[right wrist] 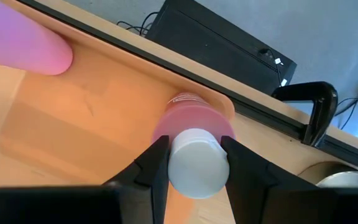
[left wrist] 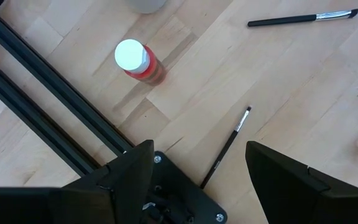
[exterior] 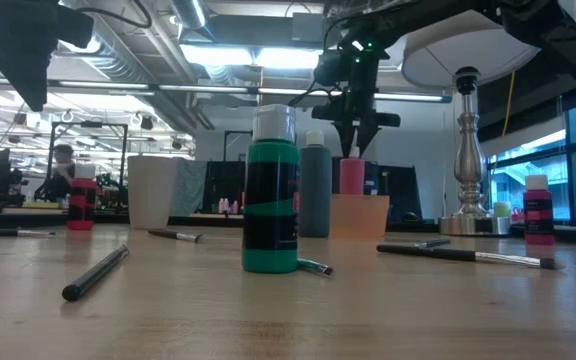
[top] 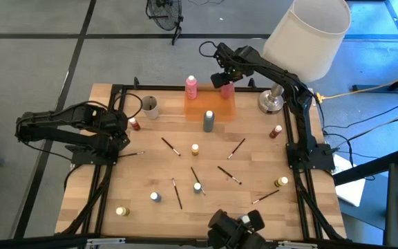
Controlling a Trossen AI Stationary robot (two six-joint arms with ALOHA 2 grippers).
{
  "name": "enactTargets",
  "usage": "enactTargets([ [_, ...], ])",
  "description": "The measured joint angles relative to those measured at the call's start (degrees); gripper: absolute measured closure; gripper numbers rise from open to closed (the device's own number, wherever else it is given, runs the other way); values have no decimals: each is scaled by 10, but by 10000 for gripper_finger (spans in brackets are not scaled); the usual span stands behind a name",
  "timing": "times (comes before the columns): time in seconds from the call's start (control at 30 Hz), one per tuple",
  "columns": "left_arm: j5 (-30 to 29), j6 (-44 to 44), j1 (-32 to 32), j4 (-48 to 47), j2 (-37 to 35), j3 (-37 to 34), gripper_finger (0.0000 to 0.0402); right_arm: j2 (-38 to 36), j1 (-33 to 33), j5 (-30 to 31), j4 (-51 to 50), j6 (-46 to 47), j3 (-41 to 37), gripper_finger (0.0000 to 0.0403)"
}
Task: Pick & Place Paint Supplies
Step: Put the red paint bottle into the orange bin
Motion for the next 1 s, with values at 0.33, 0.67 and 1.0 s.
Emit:
enactTargets([
  [0.33,-12,10,0,-2,0,0,151,1,-4,0,-4,0,0,280],
  [0.67,-25,11,0,-2,0,0,151,21,-8,-15,-2,-2,2,280],
  [1.0,-31,11,0,-2,0,0,151,22,-8,-14,7,-1,1,271],
])
